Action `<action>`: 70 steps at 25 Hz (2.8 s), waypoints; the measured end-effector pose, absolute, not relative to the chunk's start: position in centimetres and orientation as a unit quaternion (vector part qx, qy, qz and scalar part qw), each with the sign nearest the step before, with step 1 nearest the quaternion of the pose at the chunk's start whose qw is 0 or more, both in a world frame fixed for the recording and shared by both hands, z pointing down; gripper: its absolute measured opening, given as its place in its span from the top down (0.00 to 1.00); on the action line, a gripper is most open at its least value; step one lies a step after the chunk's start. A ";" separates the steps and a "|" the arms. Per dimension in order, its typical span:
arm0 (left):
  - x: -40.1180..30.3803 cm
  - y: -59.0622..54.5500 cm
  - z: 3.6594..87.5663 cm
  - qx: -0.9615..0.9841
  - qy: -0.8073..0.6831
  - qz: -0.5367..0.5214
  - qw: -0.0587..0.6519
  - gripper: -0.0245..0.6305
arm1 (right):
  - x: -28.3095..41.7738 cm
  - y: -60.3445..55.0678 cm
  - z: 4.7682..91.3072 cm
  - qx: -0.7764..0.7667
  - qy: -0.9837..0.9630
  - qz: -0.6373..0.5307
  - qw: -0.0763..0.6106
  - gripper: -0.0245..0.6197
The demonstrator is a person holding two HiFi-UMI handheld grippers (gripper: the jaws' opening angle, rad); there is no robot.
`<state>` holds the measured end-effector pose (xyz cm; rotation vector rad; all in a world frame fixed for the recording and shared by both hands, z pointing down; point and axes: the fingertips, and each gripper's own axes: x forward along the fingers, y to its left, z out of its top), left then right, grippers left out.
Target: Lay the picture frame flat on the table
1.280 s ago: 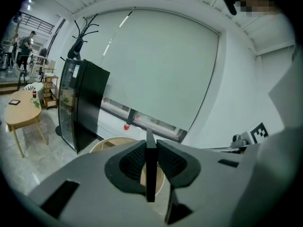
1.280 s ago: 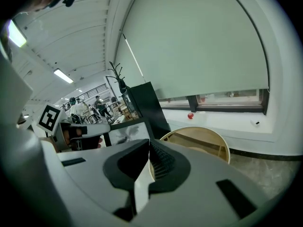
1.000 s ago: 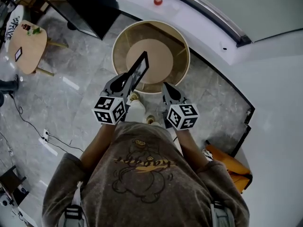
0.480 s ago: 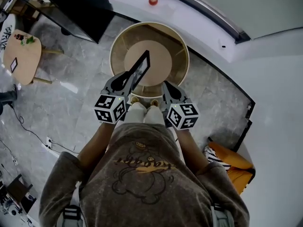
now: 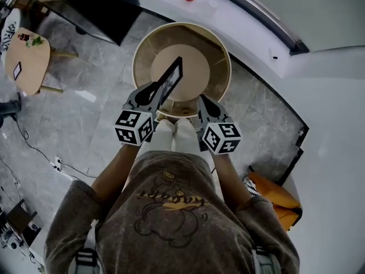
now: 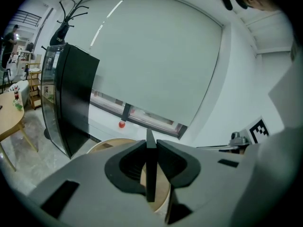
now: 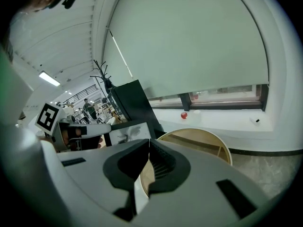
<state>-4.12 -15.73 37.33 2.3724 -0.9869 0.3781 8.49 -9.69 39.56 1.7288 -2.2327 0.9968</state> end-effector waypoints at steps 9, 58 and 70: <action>-3.0 -17.7 40.8 0.866 -0.387 0.140 0.284 0.84 | 10.1 -12.3 42.5 0.573 -0.740 0.344 0.076 0.93; -0.7 -22.7 63.1 0.806 -0.410 0.149 0.401 0.84 | 9.7 -18.4 58.2 0.527 -0.743 0.398 0.111 0.93; -0.3 -22.5 66.6 0.795 -0.411 0.151 0.420 0.84 | 10.2 -17.1 59.5 0.524 -0.739 0.407 0.118 0.93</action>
